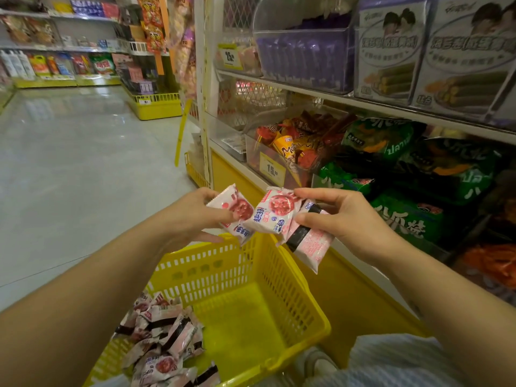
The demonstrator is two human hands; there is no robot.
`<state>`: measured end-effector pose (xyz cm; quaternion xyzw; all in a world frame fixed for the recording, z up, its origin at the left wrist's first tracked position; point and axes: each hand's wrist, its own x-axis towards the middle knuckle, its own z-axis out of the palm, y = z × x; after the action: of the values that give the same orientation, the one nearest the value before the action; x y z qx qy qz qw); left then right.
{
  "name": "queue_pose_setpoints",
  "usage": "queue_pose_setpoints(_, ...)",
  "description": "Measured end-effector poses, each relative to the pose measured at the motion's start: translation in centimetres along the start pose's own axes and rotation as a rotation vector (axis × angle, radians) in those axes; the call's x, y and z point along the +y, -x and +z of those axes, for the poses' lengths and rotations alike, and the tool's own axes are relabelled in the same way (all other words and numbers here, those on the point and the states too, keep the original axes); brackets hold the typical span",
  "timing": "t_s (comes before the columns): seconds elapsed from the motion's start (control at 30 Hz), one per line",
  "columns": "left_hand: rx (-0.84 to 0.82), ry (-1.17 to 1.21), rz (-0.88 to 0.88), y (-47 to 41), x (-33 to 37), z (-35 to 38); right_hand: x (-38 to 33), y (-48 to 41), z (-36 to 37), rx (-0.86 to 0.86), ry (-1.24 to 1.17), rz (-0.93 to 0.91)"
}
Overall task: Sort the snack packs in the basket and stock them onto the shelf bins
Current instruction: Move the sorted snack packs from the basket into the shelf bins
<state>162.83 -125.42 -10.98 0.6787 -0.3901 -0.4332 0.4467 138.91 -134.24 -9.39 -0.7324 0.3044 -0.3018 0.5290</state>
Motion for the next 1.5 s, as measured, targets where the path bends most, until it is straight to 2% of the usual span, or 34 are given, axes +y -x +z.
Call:
queue_pose_setpoints(0.1,0.049,0.259,0.021,-0.4,0.2,0.8,-0.2,0.0,0.5,-0.002,0.006,-0.014)
queue_pose_setpoints(0.23,0.142,0.397,0.054,-0.7,0.4,0.8,-0.3,0.0,0.5,0.025,0.026,-0.033)
queue_pose_setpoints(0.33,0.219,0.348,0.071,-0.9,0.6,0.9,-0.4,0.1,0.5,0.035,0.009,-0.047)
queue_pose_setpoints(0.5,0.033,0.173,0.008,-0.2,0.4,2.1,-0.6,0.0,0.5,0.089,-0.008,-0.096)
queue_pose_setpoints(0.63,0.162,0.114,0.064,-0.4,0.3,2.9,-0.9,0.3,0.8,0.113,-0.007,-0.132)
queue_pose_setpoints(0.77,0.039,0.603,-0.03,0.1,0.3,3.8,-1.0,0.3,1.7,0.164,0.0,-0.162)
queue_pose_setpoints(0.83,-0.058,0.696,-0.011,0.5,0.3,4.2,-1.0,0.2,2.2,0.204,0.041,-0.194)
queue_pose_setpoints(0.9,-0.086,0.64,0.067,0.8,0.6,4.8,-1.0,0.2,2.5,0.241,0.095,-0.235)
queue_pose_setpoints(1.03,0.034,0.607,0.113,0.9,0.7,6.0,-1.0,0.2,2.9,0.227,0.157,-0.29)
queue_pose_setpoints(1.17,0.026,0.664,0.16,1.0,0.7,5.8,-0.2,-0.4,1.8,0.137,0.072,-0.084)
queue_pose_setpoints(1.27,0.061,0.668,0.153,0.7,0.8,5.0,0.2,-0.6,0.8,0.071,-0.109,0.048)
queue_pose_setpoints(1.4,0.187,0.564,0.103,0.0,0.6,3.2,-0.1,-0.6,-0.6,0.189,-0.19,0.002)
queue_pose_setpoints(1.5,0.18,0.435,0.097,0.0,0.3,3.1,-0.1,-0.5,-0.1,0.167,-0.207,0.001)
